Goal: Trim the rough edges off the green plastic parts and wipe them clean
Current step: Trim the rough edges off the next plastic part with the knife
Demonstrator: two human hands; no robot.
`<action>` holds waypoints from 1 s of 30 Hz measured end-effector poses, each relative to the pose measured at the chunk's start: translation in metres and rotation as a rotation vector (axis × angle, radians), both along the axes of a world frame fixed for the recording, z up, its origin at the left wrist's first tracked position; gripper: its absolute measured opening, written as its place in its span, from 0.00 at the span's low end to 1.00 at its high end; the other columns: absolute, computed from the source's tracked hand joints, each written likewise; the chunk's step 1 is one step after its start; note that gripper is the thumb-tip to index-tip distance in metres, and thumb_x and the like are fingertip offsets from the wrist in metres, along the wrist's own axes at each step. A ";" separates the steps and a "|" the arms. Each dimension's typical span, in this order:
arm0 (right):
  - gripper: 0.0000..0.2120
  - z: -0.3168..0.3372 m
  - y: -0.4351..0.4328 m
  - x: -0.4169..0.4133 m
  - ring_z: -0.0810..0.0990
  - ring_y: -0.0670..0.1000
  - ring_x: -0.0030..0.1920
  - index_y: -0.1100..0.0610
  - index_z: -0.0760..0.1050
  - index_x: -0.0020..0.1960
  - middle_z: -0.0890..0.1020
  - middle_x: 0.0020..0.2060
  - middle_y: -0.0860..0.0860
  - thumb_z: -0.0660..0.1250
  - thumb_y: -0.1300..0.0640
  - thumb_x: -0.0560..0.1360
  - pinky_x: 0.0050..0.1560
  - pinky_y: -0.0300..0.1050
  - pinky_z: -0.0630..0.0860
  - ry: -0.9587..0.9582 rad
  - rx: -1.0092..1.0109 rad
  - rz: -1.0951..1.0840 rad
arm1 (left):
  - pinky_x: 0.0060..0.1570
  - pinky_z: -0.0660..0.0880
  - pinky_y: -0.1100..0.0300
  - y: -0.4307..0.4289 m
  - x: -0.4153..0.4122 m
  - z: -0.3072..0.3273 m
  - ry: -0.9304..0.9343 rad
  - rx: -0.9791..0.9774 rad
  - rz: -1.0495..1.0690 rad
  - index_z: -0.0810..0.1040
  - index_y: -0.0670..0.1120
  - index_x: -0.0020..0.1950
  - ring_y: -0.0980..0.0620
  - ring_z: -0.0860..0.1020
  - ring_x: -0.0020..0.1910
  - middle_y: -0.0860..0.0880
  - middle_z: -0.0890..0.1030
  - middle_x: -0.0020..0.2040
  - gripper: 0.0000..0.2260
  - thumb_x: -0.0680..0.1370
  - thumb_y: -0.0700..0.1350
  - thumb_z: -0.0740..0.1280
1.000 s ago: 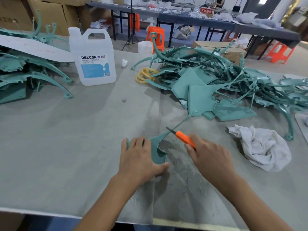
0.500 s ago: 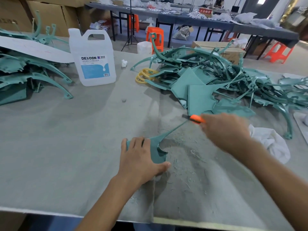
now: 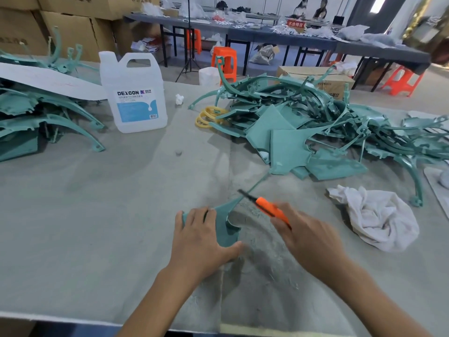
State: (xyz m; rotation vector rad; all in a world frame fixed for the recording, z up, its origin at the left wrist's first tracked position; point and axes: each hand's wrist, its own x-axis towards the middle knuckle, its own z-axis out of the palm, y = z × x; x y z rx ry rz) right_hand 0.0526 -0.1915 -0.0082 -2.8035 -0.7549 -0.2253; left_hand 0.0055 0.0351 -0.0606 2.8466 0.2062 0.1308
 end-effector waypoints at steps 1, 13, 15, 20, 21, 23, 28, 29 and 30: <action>0.20 -0.010 0.002 0.000 0.81 0.53 0.37 0.40 0.65 0.68 0.80 0.44 0.44 0.46 0.35 0.81 0.31 0.46 0.69 0.029 -0.048 0.026 | 0.77 0.47 0.46 0.000 -0.001 0.000 -0.004 -0.001 0.004 0.66 0.51 0.72 0.54 0.61 0.72 0.55 0.67 0.70 0.46 0.63 0.79 0.49; 0.16 0.001 -0.010 0.030 0.77 0.48 0.34 0.46 0.69 0.62 0.79 0.39 0.45 0.64 0.40 0.79 0.31 0.43 0.67 -0.202 0.409 -0.211 | 0.76 0.47 0.45 0.000 0.000 0.000 -0.013 -0.015 -0.003 0.66 0.51 0.72 0.54 0.60 0.73 0.55 0.66 0.71 0.44 0.65 0.78 0.51; 0.18 0.010 -0.002 0.042 0.72 0.42 0.29 0.45 0.67 0.53 0.74 0.34 0.43 0.69 0.35 0.75 0.31 0.44 0.67 -0.047 0.594 -0.264 | 0.76 0.48 0.45 0.000 -0.001 0.000 -0.004 -0.009 -0.007 0.65 0.50 0.73 0.53 0.60 0.73 0.55 0.66 0.71 0.45 0.65 0.78 0.51; 0.20 0.025 0.017 0.074 0.71 0.51 0.31 0.61 0.74 0.49 0.75 0.35 0.56 0.76 0.46 0.73 0.31 0.50 0.73 0.376 0.901 -0.248 | 0.78 0.41 0.46 0.002 -0.007 -0.002 0.035 -0.035 -0.038 0.59 0.50 0.78 0.53 0.52 0.78 0.54 0.59 0.78 0.48 0.66 0.79 0.50; 0.17 0.024 0.019 0.076 0.72 0.51 0.30 0.63 0.76 0.49 0.78 0.35 0.58 0.76 0.51 0.74 0.29 0.47 0.73 0.421 0.945 -0.244 | 0.78 0.39 0.47 0.004 -0.008 -0.003 0.051 -0.045 -0.050 0.56 0.50 0.80 0.53 0.49 0.79 0.53 0.57 0.79 0.49 0.67 0.79 0.50; 0.09 0.022 0.020 0.076 0.76 0.49 0.30 0.60 0.79 0.49 0.82 0.37 0.58 0.75 0.57 0.74 0.27 0.42 0.73 0.452 0.997 -0.248 | 0.78 0.36 0.48 0.008 -0.010 -0.001 0.094 -0.063 -0.071 0.53 0.50 0.81 0.53 0.45 0.80 0.52 0.52 0.81 0.49 0.68 0.78 0.50; 0.06 0.018 0.016 0.067 0.82 0.49 0.34 0.61 0.77 0.47 0.85 0.36 0.55 0.73 0.61 0.75 0.27 0.40 0.73 0.520 1.094 -0.255 | 0.78 0.40 0.52 0.002 -0.023 0.018 -0.071 -0.069 -0.168 0.57 0.52 0.80 0.52 0.49 0.80 0.51 0.55 0.81 0.36 0.75 0.64 0.61; 0.06 0.018 0.015 0.064 0.81 0.49 0.34 0.61 0.76 0.46 0.85 0.35 0.55 0.73 0.62 0.75 0.27 0.40 0.73 0.541 1.125 -0.267 | 0.77 0.46 0.56 -0.007 -0.030 0.020 -0.197 -0.093 -0.207 0.64 0.52 0.77 0.51 0.58 0.78 0.51 0.63 0.78 0.32 0.75 0.60 0.63; 0.05 0.017 0.013 0.062 0.81 0.49 0.34 0.61 0.76 0.46 0.85 0.35 0.56 0.72 0.63 0.74 0.27 0.41 0.72 0.559 1.157 -0.284 | 0.74 0.55 0.59 -0.017 -0.038 0.022 -0.297 -0.159 -0.246 0.71 0.52 0.73 0.51 0.67 0.73 0.51 0.71 0.73 0.27 0.75 0.57 0.64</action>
